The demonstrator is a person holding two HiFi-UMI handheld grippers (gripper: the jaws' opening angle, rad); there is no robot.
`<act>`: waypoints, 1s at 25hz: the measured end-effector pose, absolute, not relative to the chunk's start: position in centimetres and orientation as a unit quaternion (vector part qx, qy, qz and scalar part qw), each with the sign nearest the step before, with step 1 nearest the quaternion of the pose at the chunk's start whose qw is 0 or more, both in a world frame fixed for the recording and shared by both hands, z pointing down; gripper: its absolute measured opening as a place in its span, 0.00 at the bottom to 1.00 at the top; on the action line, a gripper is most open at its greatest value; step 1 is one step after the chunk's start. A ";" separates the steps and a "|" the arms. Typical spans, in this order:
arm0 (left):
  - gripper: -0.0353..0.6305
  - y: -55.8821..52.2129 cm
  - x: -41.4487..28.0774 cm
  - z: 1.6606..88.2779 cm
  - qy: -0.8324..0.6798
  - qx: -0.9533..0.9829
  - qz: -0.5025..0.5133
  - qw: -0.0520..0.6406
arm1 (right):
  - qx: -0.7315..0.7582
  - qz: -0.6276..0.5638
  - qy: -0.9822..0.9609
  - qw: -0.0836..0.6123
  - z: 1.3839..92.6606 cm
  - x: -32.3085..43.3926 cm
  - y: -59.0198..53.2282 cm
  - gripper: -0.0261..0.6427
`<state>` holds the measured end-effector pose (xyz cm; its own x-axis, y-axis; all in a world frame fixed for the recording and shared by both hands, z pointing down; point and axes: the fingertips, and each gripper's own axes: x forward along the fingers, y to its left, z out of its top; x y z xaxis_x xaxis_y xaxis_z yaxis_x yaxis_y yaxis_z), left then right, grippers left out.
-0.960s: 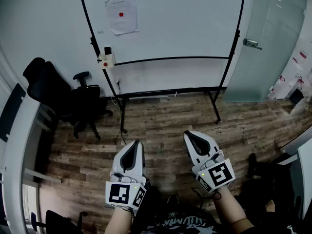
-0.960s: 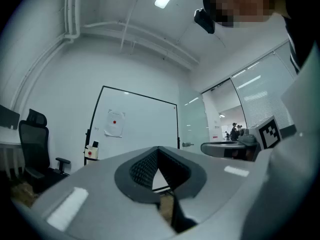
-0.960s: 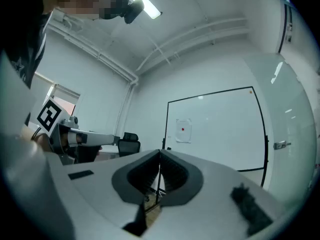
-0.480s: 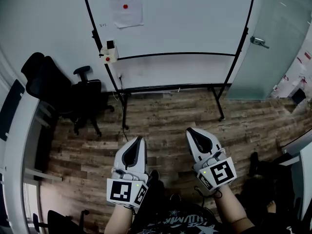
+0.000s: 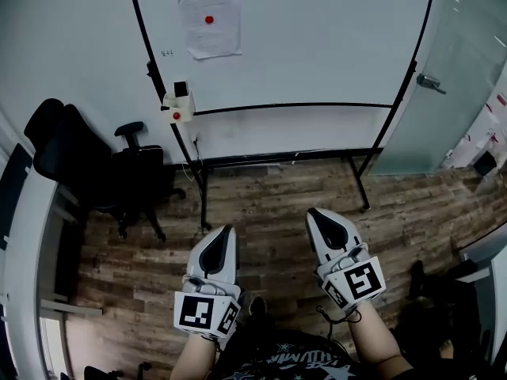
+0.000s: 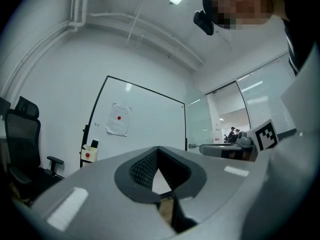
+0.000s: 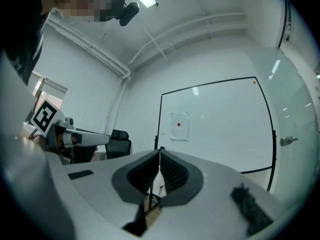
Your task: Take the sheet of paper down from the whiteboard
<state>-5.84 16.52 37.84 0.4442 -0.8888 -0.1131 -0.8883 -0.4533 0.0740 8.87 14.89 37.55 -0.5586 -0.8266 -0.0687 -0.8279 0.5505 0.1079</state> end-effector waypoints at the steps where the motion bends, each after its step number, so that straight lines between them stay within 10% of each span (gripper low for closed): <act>1: 0.06 15.4 -6.5 37.9 -0.522 0.850 -0.070 0.004 | -0.471 0.066 0.880 0.003 37.5 8.3 13.7 0.06; 25: 0.06 2.8 -15.3 38.1 -0.534 0.843 -0.071 0.005 | -0.473 0.075 0.878 -0.002 36.3 0.9 0.5 0.06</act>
<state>-15.28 2.76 38.10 0.4201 -0.9004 -0.1136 -0.8990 -0.4300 0.0837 0.93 0.48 36.29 -0.5527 -0.8306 -0.0683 -0.8301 0.5415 0.1333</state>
